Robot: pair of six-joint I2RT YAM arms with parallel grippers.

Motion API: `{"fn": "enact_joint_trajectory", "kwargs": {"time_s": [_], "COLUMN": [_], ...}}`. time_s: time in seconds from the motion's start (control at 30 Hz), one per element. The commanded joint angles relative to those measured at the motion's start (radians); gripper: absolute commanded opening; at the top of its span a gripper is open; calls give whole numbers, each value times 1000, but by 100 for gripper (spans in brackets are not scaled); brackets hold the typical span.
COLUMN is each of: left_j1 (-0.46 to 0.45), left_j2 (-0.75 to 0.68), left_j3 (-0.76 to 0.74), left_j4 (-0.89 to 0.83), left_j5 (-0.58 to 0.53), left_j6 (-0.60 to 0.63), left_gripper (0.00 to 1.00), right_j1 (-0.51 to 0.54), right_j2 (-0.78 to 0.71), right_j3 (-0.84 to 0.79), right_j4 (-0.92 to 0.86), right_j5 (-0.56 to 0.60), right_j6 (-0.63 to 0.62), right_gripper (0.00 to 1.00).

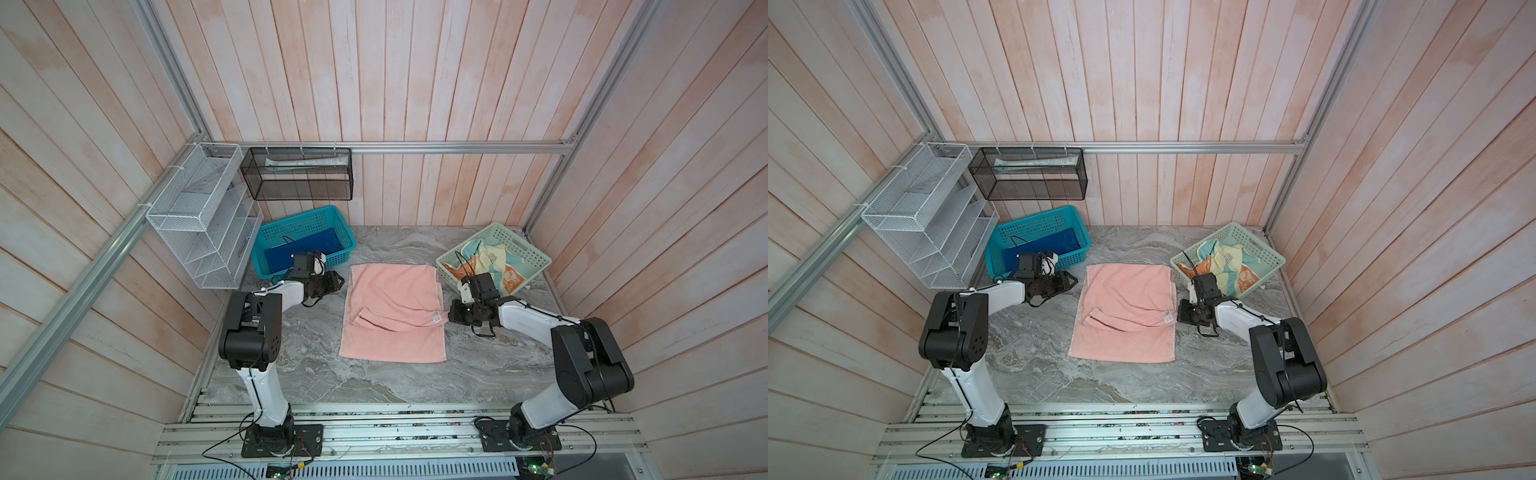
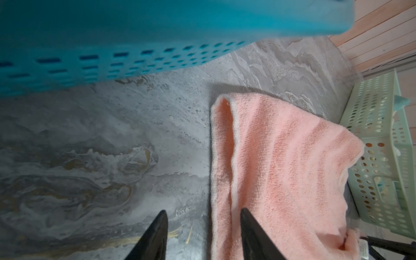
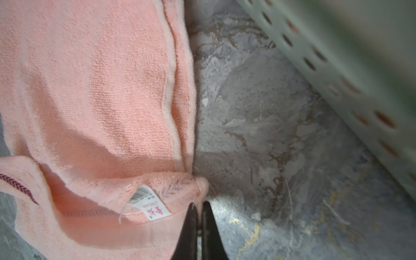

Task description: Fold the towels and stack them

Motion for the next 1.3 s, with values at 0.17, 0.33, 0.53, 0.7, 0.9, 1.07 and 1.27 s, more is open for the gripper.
{"fn": "enact_joint_trajectory", "kwargs": {"time_s": [0.17,0.33,0.53,0.7,0.9,1.07,1.27], "left_j1": [-159,-236,-274,-287,-287,-284,-267], "left_j2": [-163,-155,-108,-118,-226,-369,-468], "left_j3": [-99,-94,-69,-68,-89,-128,-217], "left_j4": [-86,-150,-199,-238,-295,-366,-395], "left_j5": [-14,-39,-28,-71,-133,-188,-212], "left_j6": [50,97,135,160,217,255,191], "left_gripper": [53,54,55,42,0,0,0], "right_j1": [10,18,38,53,54,54,55], "right_j2": [-46,-68,-81,-94,-141,-209,-280], "right_j3": [23,12,15,18,26,-8,-135], "right_j4": [-44,-53,-63,-76,-115,-157,-152], "right_j5": [27,22,17,15,7,-15,-99], "right_j6": [-26,-27,-20,-11,0,35,95], "right_gripper": [0,0,0,0,0,0,0]}}
